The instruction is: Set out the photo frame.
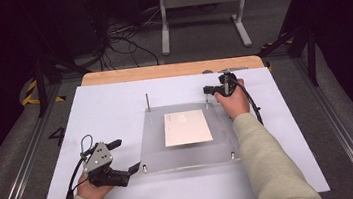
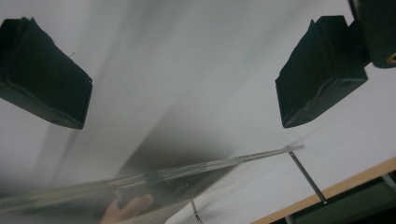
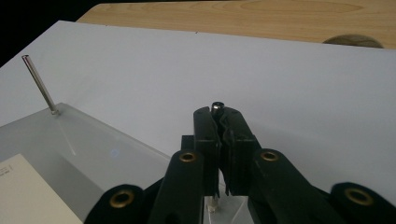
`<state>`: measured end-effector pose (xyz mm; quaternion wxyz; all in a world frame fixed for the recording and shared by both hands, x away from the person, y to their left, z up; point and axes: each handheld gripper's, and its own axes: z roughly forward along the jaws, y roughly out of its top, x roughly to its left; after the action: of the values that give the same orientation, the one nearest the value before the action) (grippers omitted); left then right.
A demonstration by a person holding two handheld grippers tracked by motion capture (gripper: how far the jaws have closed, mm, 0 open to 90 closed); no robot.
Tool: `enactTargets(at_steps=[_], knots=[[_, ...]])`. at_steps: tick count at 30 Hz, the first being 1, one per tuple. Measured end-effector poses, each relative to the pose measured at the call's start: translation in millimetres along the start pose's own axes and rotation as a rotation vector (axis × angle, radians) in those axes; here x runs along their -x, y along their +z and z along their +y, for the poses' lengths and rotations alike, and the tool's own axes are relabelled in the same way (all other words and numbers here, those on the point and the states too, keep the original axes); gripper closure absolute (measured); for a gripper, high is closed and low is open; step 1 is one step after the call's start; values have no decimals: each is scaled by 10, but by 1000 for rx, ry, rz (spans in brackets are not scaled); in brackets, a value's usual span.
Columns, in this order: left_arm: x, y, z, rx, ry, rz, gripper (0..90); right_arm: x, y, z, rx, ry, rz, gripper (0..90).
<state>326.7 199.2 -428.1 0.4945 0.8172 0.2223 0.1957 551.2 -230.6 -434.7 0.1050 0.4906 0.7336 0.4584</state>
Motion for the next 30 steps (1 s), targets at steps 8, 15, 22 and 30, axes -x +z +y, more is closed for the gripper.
enactTargets(at_steps=[8,15,22,30], knots=[[241,26,199,81,120,7,3,28,24,-5,8,31,9,851],[336,54,355,170,135,39,39,32,27,-12,10,35,11,851],[434,7,385,211,164,64,538,38,26,-22,15,41,13,851],[439,-9,402,195,149,68,545,34,23,-22,13,37,13,848]])
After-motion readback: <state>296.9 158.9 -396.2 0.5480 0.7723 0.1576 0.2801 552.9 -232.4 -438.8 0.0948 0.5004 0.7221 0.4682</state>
